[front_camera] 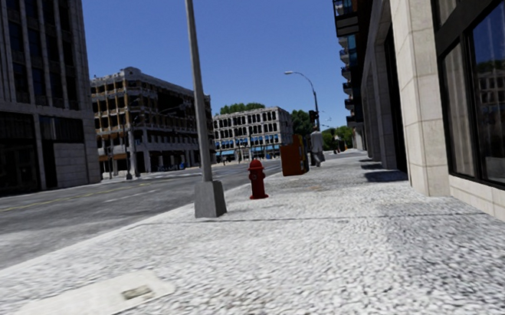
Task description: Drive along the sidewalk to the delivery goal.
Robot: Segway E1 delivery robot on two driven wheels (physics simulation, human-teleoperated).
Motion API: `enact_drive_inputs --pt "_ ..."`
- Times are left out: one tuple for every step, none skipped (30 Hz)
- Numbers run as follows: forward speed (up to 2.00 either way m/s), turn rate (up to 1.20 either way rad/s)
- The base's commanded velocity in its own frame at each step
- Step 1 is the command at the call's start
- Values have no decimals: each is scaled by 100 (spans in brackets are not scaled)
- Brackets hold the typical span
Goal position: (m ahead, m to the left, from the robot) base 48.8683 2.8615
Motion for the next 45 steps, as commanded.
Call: enact_drive_inputs --pt "162 -85" --pt "162 -85" --pt "162 -85" --pt "162 -85" --pt "162 -85" --pt "162 -85" --pt "162 -85" --pt "162 -84" --pt "162 -84" --pt "162 -77" --pt "163 -65" --pt "164 0" --pt "164 0" --pt "164 0" --pt "164 0" --pt "164 0" --pt "164 0" --pt "164 0" --pt "164 0" --pt "164 0" --pt "164 0" --pt "164 0" --pt "164 0" --pt "164 0" --pt "164 0" --pt "164 0" --pt "165 0" --pt "200 0" --pt "200 0" --pt "200 0" --pt "200 0" --pt "200 0" --pt "200 0" --pt "200 0" --pt "200 0" --pt "200 0" --pt "200 0" --pt "200 0" --pt "200 0" --pt "200 0" --pt "200 0" --pt "200 0" --pt "200 0" --pt "200 0" --pt "200 0"
